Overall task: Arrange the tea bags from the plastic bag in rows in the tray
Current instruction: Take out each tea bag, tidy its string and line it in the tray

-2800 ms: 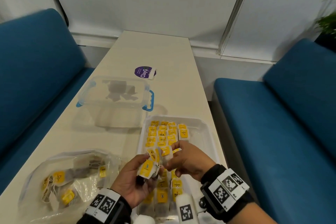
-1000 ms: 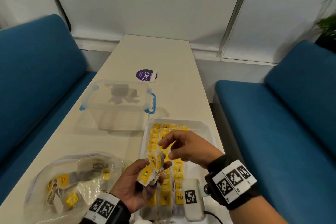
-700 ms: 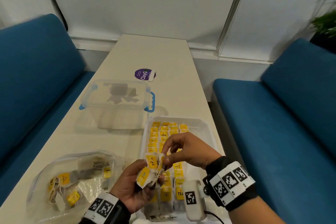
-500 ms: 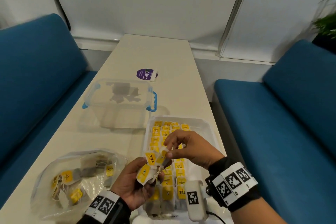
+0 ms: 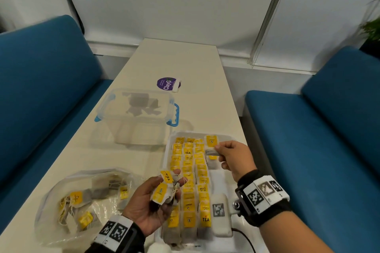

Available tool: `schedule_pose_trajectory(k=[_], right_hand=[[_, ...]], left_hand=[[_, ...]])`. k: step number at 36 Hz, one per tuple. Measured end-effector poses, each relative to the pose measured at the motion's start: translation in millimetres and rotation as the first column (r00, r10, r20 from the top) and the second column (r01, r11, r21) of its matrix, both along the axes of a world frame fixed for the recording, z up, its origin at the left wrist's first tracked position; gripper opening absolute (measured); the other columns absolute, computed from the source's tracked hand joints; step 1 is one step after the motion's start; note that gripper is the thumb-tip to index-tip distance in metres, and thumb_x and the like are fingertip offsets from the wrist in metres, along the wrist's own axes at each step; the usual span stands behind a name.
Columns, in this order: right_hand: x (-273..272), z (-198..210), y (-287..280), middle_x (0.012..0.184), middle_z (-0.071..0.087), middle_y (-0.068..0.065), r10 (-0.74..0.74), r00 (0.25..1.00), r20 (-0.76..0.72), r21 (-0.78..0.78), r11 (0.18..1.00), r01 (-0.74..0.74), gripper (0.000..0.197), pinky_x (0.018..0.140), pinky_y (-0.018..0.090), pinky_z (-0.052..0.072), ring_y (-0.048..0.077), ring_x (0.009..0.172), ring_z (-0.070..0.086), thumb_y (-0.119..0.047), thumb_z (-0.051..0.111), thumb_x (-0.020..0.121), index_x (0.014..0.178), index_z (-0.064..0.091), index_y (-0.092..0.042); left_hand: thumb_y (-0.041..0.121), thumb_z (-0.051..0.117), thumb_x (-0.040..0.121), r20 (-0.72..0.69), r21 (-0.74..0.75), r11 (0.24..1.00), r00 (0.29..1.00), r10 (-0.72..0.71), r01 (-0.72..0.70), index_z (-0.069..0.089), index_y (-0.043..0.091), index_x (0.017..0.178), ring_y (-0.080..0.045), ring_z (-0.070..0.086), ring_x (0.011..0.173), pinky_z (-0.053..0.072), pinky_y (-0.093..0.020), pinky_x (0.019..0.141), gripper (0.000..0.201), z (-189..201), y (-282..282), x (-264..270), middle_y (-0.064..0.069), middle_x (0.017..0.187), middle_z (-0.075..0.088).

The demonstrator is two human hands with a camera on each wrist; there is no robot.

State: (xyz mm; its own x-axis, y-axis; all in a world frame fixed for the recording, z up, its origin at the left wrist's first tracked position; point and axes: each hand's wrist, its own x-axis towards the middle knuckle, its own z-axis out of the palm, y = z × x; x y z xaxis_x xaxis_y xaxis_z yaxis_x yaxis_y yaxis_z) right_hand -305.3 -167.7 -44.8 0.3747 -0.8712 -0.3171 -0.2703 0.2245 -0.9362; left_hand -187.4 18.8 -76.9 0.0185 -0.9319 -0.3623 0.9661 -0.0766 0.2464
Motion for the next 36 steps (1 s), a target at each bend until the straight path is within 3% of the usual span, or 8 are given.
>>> schedule_pose_trajectory(k=[6, 10, 21, 23, 28, 31, 34, 36], right_hand=[[-3, -24, -30, 0.060, 0.055, 0.004, 0.045, 0.958, -0.282, 0.065, 0.998, -0.028, 0.021, 0.042, 0.023, 0.038, 0.014, 0.049, 0.049, -0.005, 0.059, 0.087, 0.068, 0.057, -0.012], [1, -42, -38, 0.058, 0.053, 0.009, 0.122, 0.878, -0.463, 0.161, 0.986, -0.052, 0.029, 0.048, 0.028, 0.036, 0.021, 0.054, 0.048, -0.005, 0.054, 0.090, 0.061, 0.053, -0.007], [16, -63, -38, 0.058, 0.051, 0.010, 0.145, 0.827, -0.543, 0.279, 0.960, 0.014, 0.023, 0.041, 0.025, 0.037, 0.018, 0.046, 0.046, -0.011, 0.054, 0.092, 0.070, 0.051, -0.003], [18, -67, -36, 0.058, 0.051, 0.009, 0.144, 0.800, -0.582, 0.238, 0.971, -0.001, 0.023, 0.041, 0.021, 0.037, 0.018, 0.046, 0.046, -0.014, 0.057, 0.090, 0.070, 0.053, -0.004], [15, -72, -31, 0.074, 0.058, 0.009, 0.141, 0.710, -0.689, -0.006, 0.980, -0.200, 0.015, 0.064, 0.028, 0.044, 0.024, 0.070, 0.055, -0.020, 0.065, 0.084, 0.083, 0.061, -0.005], [10, -68, -29, 0.082, 0.058, 0.005, 0.101, 0.771, -0.629, -0.088, 0.976, -0.200, 0.016, 0.067, 0.028, 0.044, 0.021, 0.076, 0.056, -0.017, 0.067, 0.081, 0.085, 0.054, -0.010], [9, -52, -20, 0.080, 0.053, 0.001, 0.060, 0.914, -0.401, -0.156, 0.979, -0.133, 0.019, 0.061, 0.024, 0.040, 0.014, 0.070, 0.050, -0.011, 0.068, 0.080, 0.083, 0.049, -0.015], [10, -31, -9, 0.074, 0.048, -0.002, 0.153, 0.954, -0.259, -0.172, 0.964, -0.201, 0.017, 0.056, 0.020, 0.039, 0.011, 0.062, 0.046, -0.005, 0.068, 0.080, 0.084, 0.053, -0.013]], left_hand=[[0.005, 0.092, 0.026, -0.008, 0.018, 1.000, 1.000, 0.004, -0.004, 0.073, 0.003, 0.100, -0.024, 0.066, 0.058, 0.042, -0.021, 0.028, 0.076, -9, -2, 0, -0.017, 0.100, 0.070], [0.006, 0.093, 0.025, 0.003, 0.012, 1.000, 1.000, 0.012, -0.012, 0.074, 0.003, 0.097, -0.023, 0.066, 0.057, 0.041, -0.020, 0.028, 0.074, -8, -2, 0, -0.016, 0.098, 0.071], [0.006, 0.093, 0.028, -0.002, 0.022, 0.999, 1.000, 0.029, -0.029, 0.072, 0.004, 0.103, -0.025, 0.066, 0.058, 0.043, -0.022, 0.029, 0.078, -11, -2, 0, -0.017, 0.101, 0.070], [0.006, 0.093, 0.026, 0.001, 0.018, 0.999, 1.000, 0.031, -0.031, 0.073, 0.004, 0.101, -0.025, 0.066, 0.058, 0.043, -0.021, 0.029, 0.077, -11, -2, 0, -0.017, 0.100, 0.070], [0.005, 0.093, 0.023, -0.002, 0.028, 0.999, 0.999, 0.037, -0.037, 0.073, 0.003, 0.101, -0.026, 0.065, 0.056, 0.042, -0.021, 0.028, 0.080, -11, -2, 0, -0.018, 0.100, 0.070], [0.006, 0.093, 0.023, 0.018, 0.023, 0.999, 1.000, 0.023, -0.024, 0.074, 0.003, 0.098, -0.025, 0.065, 0.056, 0.041, -0.021, 0.028, 0.078, -6, -3, -1, -0.018, 0.099, 0.070], [0.006, 0.093, 0.025, 0.016, 0.030, 1.000, 1.000, -0.001, 0.000, 0.073, 0.002, 0.101, -0.026, 0.065, 0.055, 0.042, -0.021, 0.028, 0.079, -4, -4, -2, -0.018, 0.097, 0.070], [0.005, 0.093, 0.028, 0.015, 0.047, 0.999, 0.999, -0.028, 0.027, 0.072, 0.002, 0.104, -0.027, 0.065, 0.055, 0.043, -0.022, 0.029, 0.079, -4, -5, -2, -0.019, 0.096, 0.070]])
